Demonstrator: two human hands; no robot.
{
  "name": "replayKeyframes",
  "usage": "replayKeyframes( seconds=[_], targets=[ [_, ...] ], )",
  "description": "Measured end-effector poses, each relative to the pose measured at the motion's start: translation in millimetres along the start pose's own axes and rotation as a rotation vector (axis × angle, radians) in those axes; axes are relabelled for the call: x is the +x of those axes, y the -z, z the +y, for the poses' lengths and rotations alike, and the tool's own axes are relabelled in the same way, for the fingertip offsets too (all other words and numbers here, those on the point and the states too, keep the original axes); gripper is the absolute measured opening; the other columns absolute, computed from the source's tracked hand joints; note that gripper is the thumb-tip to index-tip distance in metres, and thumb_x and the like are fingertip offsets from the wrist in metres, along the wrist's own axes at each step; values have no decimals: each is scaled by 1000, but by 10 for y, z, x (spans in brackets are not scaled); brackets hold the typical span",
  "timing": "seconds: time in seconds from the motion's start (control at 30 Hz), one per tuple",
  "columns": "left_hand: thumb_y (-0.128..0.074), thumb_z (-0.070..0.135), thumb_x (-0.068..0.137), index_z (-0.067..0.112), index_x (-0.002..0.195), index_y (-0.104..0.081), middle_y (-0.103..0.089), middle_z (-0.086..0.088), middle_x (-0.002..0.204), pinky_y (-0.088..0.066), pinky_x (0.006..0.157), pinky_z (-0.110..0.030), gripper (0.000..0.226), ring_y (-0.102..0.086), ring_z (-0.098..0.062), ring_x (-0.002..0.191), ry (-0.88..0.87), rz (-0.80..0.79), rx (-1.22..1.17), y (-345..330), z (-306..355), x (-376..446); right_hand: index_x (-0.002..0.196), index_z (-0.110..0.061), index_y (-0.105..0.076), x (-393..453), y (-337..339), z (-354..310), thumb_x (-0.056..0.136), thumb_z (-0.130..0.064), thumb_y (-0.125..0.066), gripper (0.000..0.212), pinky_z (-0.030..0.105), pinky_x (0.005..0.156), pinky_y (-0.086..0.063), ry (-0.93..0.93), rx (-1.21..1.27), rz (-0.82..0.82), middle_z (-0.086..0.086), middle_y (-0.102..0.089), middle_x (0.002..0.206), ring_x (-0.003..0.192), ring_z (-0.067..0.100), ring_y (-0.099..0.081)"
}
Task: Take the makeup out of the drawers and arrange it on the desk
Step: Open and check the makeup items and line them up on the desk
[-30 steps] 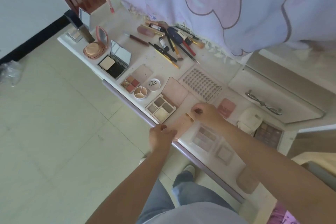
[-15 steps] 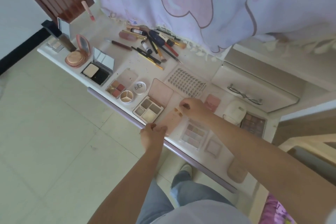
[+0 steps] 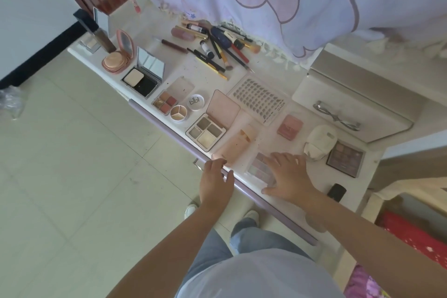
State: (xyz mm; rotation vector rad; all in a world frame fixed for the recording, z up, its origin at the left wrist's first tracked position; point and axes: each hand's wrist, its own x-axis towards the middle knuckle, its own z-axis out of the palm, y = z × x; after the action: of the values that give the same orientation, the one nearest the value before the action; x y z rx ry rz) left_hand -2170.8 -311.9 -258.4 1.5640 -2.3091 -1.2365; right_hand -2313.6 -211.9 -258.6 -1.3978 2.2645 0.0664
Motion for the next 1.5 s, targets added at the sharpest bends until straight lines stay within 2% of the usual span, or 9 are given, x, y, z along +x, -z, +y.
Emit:
replayKeyframes(
  seconds=[0.13, 0.23, 0.57, 0.7, 0.9, 1.07, 1.2, 1.37, 1.5],
  targets=[
    [-53, 15, 90, 12, 121, -54, -54, -2, 119, -36, 77, -14, 32, -48, -5, 83, -53, -70, 29, -37, 24, -29, 122, -10, -54, 18, -69, -14, 57, -31, -77, 73, 45, 88, -40, 32, 56, 68, 13, -59, 106, 98, 34, -58],
    [-56, 18, 89, 12, 123, -52, -56, 1, 111, -38, 75, -13, 35, -50, -6, 83, -75, -131, -34, 21, 98, -7, 128, -13, -46, -41, 30, -7, 63, -48, -52, 75, 30, 92, -38, 33, 297, 11, 6, -51, 114, 106, 23, -45],
    [-54, -2, 88, 6, 91, -58, -65, -2, 67, -54, 60, -14, 10, -64, -3, 55, 10, -493, -620, 315, 840, 200, 130, -19, -42, -235, 842, 204, 76, -20, -72, 62, 8, 80, -38, 98, 652, 152, -9, -38, 113, 105, 7, -45],
    [-59, 0, 85, 8, 107, -57, -62, -2, 74, -52, 66, -18, 23, -59, -9, 64, -143, -506, -466, 494, 1272, 287, 125, -20, -46, -305, 1283, 380, 88, -10, -56, 39, 17, 63, -42, -52, 1033, 232, -4, -55, 84, 73, 12, -53],
    [-59, 9, 86, 18, 85, -50, -60, -2, 74, -51, 61, -16, 13, -59, -7, 61, -276, -437, -639, 660, 1839, 231, 88, -11, -58, -486, 1655, 472, 85, 4, -57, 16, 17, 37, -35, -31, 1357, 360, 2, -56, 49, 37, 10, -48],
    [-62, -6, 80, 24, 104, -48, -57, 7, 103, -52, 73, -14, 41, -58, -11, 96, -468, -504, -633, 703, 1960, 93, 74, -6, -40, -567, 1829, 390, 86, 7, -52, 22, 18, 35, -43, -103, 1749, 568, 8, -60, 46, 34, 17, -57],
    [-70, -6, 74, 13, 135, -33, -47, -3, 127, -54, 83, -21, 74, -54, -15, 110, -534, -449, -548, 744, 2096, 63, 75, -6, -41, -630, 1957, 271, 84, 3, -58, 21, 20, 40, -50, -109, 1676, 615, 11, -63, 55, 40, 15, -62],
    [-66, -7, 77, 13, 118, -44, -60, -2, 103, -53, 66, -10, 51, -61, -6, 86, -543, -463, -656, 941, 2252, 185, 90, -13, -50, -751, 2213, 321, 78, -6, -69, 23, 5, 58, -48, -57, 1183, 615, -9, -59, 85, 70, -6, -62],
    [-66, -7, 76, 18, 109, -46, -59, 3, 98, -52, 72, -15, 46, -61, -6, 84, -623, -572, -557, 1123, 2428, 232, 99, -23, -55, -861, 2438, 294, 77, -4, -68, 32, 9, 81, -46, 30, 1012, 521, -17, -54, 104, 101, 1, -52]
  ],
)
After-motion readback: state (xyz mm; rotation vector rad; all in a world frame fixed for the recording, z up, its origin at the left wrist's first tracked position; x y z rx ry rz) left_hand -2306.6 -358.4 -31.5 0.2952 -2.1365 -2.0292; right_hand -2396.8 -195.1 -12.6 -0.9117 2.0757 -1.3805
